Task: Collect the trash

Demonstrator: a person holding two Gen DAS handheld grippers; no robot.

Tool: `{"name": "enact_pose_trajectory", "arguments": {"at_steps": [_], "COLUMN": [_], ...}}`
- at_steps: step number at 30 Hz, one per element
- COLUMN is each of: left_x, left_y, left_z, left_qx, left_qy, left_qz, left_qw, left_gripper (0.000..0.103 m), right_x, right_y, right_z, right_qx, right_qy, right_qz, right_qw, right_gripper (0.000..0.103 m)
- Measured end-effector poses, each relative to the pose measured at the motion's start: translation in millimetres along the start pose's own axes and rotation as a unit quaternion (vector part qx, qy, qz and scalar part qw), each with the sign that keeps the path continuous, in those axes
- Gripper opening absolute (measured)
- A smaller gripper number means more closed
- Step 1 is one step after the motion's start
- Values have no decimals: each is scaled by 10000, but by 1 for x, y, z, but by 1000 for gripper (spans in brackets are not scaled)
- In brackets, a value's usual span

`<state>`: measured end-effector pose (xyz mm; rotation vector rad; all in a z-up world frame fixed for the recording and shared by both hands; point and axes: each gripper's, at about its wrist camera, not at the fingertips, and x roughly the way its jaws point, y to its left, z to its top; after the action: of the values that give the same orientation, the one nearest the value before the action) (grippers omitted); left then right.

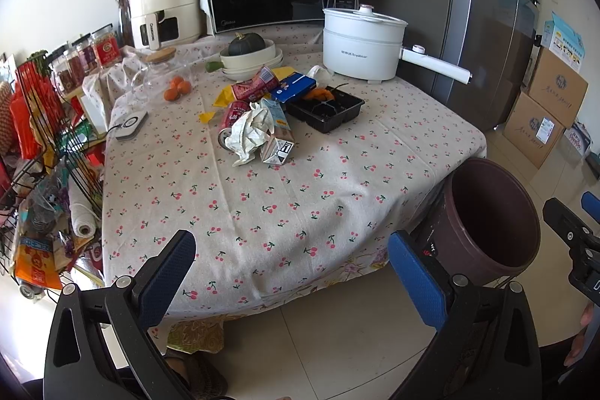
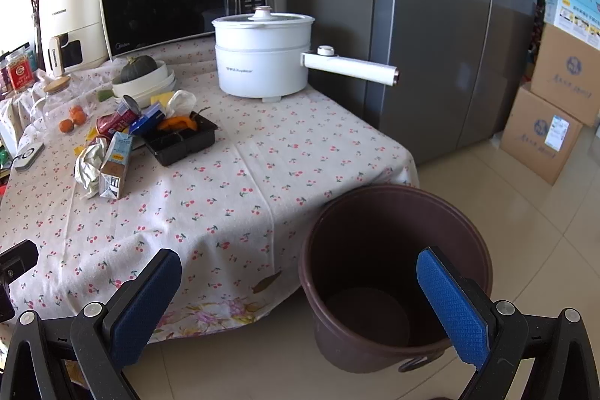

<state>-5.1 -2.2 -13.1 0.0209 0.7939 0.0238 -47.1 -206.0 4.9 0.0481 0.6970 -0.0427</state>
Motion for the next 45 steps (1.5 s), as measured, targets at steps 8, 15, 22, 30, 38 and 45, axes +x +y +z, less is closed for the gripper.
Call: {"name": "enact_pose_trajectory", "arguments": {"at_steps": [8, 15, 22, 30, 38, 45], "left_x": [0, 0, 0, -1, 1, 2], "left_y": [0, 0, 0, 0, 3, 9], "left_z": [0, 0, 0, 0, 1, 16], "left_qx": [-3, -5, -4, -6, -38, -68], "left_qy": [3, 5, 5, 13, 99, 120], "left_qz": [1, 0, 2, -1, -3, 10], "left_qw": [10000, 10000, 10000, 10000, 9999, 9999], "left_gripper": [103, 103, 103, 103, 103, 103], "right_x": [1, 1, 1, 1, 5, 7], "right_y": [0, -1, -1, -4, -9, -6], "right_z": [0, -1, -1, -2, -6, 2], "right_qx": [3, 0, 4, -1, -27, -84], "right_qy": [13, 17, 18, 16, 66, 134], "right_qz": [-7, -10, -12, -33, -179, -270], "right_qw": [10000, 10000, 10000, 10000, 9998, 9995], "right_gripper": [103, 103, 103, 103, 103, 103]}}
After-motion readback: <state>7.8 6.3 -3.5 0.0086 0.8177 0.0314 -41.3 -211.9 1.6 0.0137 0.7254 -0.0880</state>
